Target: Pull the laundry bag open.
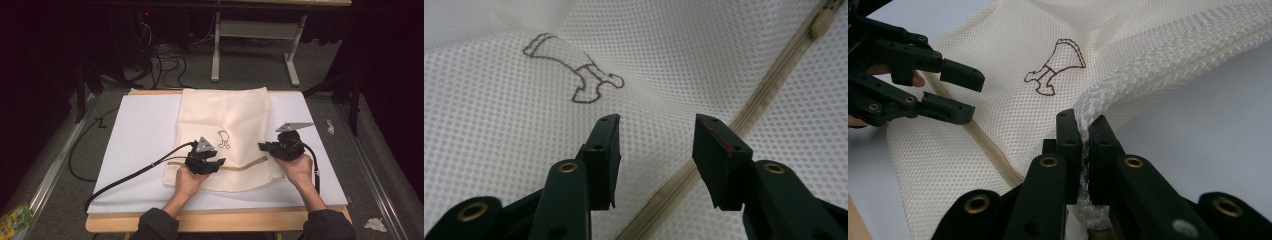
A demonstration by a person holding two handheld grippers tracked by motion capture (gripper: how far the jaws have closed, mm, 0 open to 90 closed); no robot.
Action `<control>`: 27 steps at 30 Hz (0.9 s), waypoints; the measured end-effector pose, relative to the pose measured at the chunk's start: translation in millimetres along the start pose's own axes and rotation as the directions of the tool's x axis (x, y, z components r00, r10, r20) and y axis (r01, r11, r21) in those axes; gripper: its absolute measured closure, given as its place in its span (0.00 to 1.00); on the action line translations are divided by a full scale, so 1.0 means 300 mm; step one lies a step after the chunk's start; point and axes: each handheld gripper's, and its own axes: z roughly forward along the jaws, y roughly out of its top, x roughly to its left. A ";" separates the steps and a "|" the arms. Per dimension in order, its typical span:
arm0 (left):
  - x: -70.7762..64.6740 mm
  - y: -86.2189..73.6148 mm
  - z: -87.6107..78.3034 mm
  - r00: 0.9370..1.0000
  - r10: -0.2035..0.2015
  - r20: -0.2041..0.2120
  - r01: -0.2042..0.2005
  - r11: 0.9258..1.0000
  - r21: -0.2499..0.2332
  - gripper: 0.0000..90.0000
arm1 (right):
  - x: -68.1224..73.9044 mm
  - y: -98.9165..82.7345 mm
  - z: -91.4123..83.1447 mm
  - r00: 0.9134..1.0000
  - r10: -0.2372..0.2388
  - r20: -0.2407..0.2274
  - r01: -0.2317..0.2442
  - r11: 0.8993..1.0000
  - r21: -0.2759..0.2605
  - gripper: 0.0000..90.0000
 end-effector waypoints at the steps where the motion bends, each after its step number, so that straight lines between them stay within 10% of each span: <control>1: -0.003 -0.001 0.000 1.000 -0.001 0.012 0.001 1.000 -0.003 0.61 | 0.002 0.000 0.003 1.000 0.000 -0.001 0.000 1.000 0.001 0.97; 27: -0.098 0.064 0.043 0.993 0.047 0.106 -0.045 0.999 -0.027 0.67 | 0.010 -0.034 0.073 0.998 0.054 -0.040 -0.055 0.998 -0.027 0.98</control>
